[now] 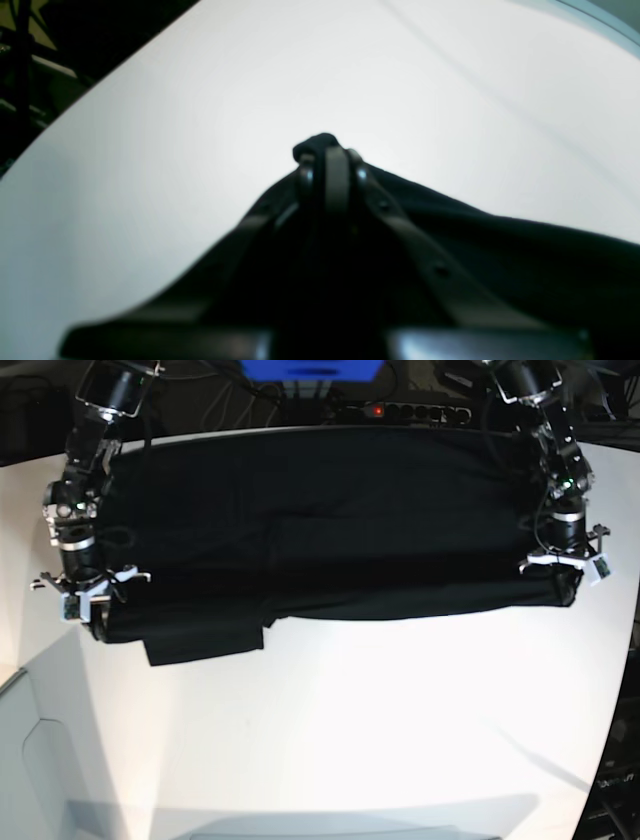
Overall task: Fold the T-shirt properly
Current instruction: 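Hold the folded edge steady with both grippers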
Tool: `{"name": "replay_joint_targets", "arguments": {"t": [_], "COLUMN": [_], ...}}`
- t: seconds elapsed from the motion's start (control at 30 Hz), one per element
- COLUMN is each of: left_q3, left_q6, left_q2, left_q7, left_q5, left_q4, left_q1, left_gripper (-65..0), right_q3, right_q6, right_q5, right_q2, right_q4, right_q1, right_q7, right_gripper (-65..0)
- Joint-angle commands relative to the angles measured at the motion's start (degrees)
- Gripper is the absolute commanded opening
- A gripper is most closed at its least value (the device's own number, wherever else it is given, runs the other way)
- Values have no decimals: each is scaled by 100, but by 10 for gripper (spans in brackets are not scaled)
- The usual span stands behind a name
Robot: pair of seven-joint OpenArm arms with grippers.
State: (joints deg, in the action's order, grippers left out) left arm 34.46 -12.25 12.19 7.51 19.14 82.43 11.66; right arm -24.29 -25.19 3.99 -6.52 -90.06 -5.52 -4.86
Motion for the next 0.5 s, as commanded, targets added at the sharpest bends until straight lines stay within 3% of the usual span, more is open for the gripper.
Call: {"name": "replay_joint_targets", "arguments": {"t": [0.0,0.47], "left_q3": [49,22], "left_q6": [16,16], "left_q2": [78,-80], "left_q7": [-175,-184], "left_q5": [42,42], "left_q4": [139,95], "left_q1": [16,306], "left_gripper": [-642,-642], "right_q3": [-19,-10], "right_q6": [27,27], "right_q5": [-87,-52], "right_q2": [-73,-46], "right_q4": [-132,-88], "right_q1": [20,-639], "right_q7": [157,104], "right_gripper": [-650,-650]}}
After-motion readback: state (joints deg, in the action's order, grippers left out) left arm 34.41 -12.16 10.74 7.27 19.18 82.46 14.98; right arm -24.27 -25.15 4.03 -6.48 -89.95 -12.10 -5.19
